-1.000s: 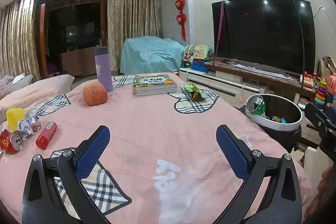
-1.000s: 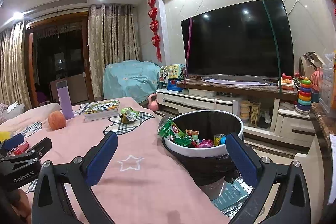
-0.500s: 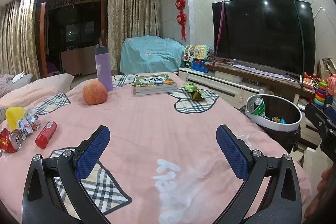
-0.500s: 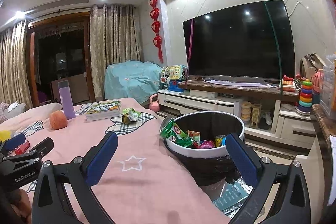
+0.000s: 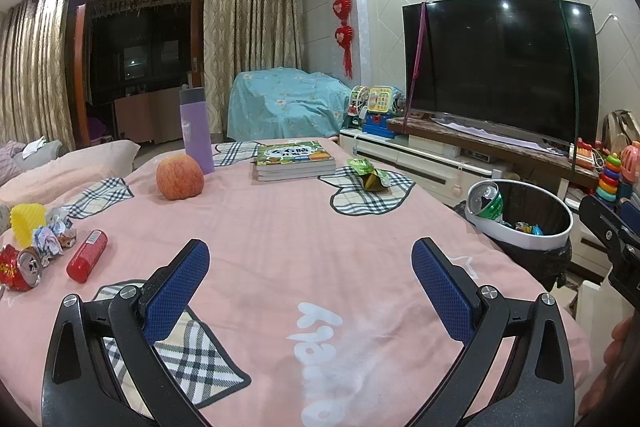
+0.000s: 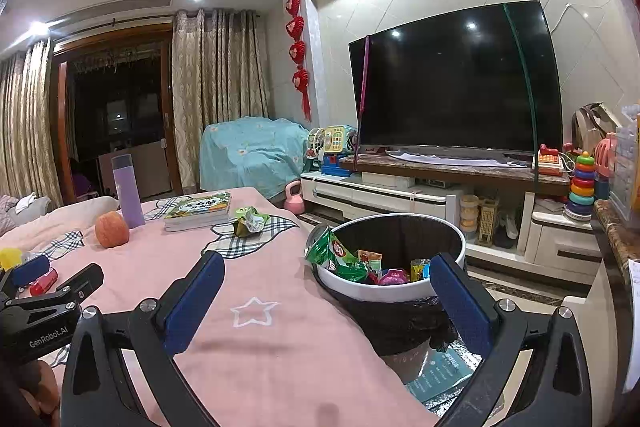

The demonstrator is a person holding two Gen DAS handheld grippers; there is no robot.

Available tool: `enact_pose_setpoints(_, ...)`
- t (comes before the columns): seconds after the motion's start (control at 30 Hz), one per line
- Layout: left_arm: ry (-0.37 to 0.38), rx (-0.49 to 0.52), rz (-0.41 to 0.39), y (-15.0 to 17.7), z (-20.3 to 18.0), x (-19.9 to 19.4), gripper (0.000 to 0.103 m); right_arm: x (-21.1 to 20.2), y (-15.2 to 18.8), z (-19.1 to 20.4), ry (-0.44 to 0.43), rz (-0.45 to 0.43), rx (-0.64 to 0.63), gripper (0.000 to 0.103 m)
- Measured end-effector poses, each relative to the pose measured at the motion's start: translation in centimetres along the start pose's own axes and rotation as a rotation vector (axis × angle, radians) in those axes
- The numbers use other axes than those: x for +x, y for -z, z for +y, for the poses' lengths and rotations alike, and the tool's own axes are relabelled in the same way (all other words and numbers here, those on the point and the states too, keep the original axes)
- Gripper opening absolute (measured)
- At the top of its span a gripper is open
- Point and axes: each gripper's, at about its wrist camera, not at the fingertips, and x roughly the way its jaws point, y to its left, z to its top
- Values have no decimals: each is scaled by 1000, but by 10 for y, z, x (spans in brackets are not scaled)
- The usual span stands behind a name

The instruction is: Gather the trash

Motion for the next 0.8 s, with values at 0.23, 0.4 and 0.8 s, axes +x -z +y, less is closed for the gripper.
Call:
enact_pose_setpoints(0.23, 7, 0, 5, 1, -1, 0, 103, -2, -1, -1, -6, -6, 3, 103)
enact_pose_setpoints(0.4, 9, 2, 6, 1, -1, 0, 103, -3, -1, -1, -10, -7, 4, 103)
enact_pose_setpoints(0.8, 18, 4, 21, 0, -3, 5, 103, 0, -2, 0, -19, 2, 8, 103)
